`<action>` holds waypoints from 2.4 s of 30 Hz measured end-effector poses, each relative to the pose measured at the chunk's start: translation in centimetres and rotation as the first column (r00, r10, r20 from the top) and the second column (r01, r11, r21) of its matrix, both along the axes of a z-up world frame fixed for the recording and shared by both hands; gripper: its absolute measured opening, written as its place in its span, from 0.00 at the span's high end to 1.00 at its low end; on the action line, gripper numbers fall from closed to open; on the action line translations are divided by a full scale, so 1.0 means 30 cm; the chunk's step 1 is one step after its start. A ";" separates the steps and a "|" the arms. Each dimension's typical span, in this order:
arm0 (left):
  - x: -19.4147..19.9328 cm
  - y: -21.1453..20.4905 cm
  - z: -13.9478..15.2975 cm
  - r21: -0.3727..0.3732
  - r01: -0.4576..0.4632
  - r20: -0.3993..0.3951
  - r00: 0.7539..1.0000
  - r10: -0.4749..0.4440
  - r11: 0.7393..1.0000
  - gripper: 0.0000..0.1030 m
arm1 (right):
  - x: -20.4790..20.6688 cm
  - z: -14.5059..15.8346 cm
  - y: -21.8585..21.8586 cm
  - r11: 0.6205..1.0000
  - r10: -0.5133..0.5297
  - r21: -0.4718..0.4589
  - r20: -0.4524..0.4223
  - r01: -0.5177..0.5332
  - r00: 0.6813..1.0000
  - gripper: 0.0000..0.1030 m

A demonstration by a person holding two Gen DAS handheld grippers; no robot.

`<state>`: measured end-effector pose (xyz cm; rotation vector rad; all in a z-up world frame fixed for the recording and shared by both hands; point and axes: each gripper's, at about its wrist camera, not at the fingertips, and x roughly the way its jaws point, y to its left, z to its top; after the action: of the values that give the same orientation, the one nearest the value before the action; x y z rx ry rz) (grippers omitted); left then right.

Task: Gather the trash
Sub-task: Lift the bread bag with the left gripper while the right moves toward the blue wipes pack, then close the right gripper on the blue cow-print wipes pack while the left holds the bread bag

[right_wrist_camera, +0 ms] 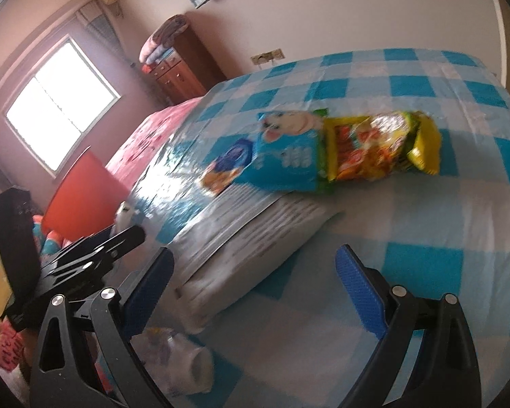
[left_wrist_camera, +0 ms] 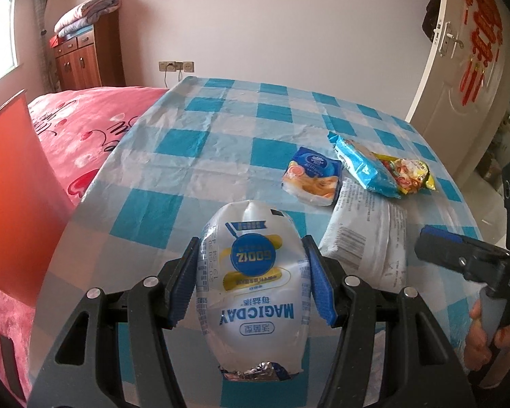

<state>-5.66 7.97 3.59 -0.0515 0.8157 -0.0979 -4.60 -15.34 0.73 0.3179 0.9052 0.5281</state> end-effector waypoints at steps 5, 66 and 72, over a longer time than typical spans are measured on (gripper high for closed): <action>-0.014 0.036 -0.005 -0.018 0.000 0.006 1.000 0.000 1.000 0.42 | -0.107 0.007 0.053 0.999 0.036 -0.027 -0.011 -0.036 0.999 0.08; -0.025 0.146 -0.055 -0.114 0.048 -0.013 0.999 -0.050 0.992 0.42 | 0.327 0.001 0.116 0.944 -0.186 -0.275 0.013 0.183 0.982 0.55; -0.034 0.155 -0.044 -0.119 0.041 -0.001 0.999 -0.041 0.992 0.42 | 0.308 0.015 0.109 0.946 -0.187 -0.265 0.024 0.186 0.982 0.60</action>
<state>-6.69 12.62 2.28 -0.1473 0.8136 -0.1854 4.65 -12.06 1.18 0.1569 0.9243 0.2271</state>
